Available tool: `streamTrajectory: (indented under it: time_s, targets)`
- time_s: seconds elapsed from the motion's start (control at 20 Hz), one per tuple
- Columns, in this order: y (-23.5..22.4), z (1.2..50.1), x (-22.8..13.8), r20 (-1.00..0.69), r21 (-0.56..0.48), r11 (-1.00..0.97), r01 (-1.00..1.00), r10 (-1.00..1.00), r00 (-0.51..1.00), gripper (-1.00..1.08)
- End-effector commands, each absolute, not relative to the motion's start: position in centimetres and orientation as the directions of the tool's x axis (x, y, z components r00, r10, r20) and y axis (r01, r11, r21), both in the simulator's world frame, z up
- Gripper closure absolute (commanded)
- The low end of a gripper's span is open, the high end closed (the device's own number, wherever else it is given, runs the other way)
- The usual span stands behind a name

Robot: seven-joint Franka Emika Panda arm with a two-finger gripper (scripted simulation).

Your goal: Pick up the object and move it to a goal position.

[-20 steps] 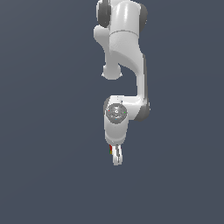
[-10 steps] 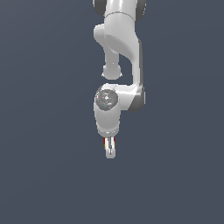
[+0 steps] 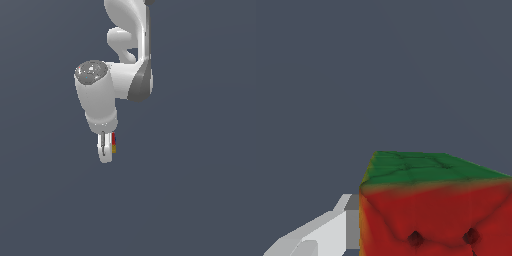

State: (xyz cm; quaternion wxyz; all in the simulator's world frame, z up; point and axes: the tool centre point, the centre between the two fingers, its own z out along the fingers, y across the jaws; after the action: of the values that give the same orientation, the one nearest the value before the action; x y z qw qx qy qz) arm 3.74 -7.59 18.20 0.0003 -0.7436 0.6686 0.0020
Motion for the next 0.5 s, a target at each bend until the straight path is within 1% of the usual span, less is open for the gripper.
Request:
streamTrajectory:
  time_s: [0.0, 0.45]
  targets:
    - [-9.2, 20.9, 3.0, -0.004, 0.0, -0.106, -0.994, -0.994, 0.106, 1.08]
    - [-14.3, 29.2, 1.1, -0.002, 0.0, -0.105, -0.994, -0.994, 0.105, 1.08]
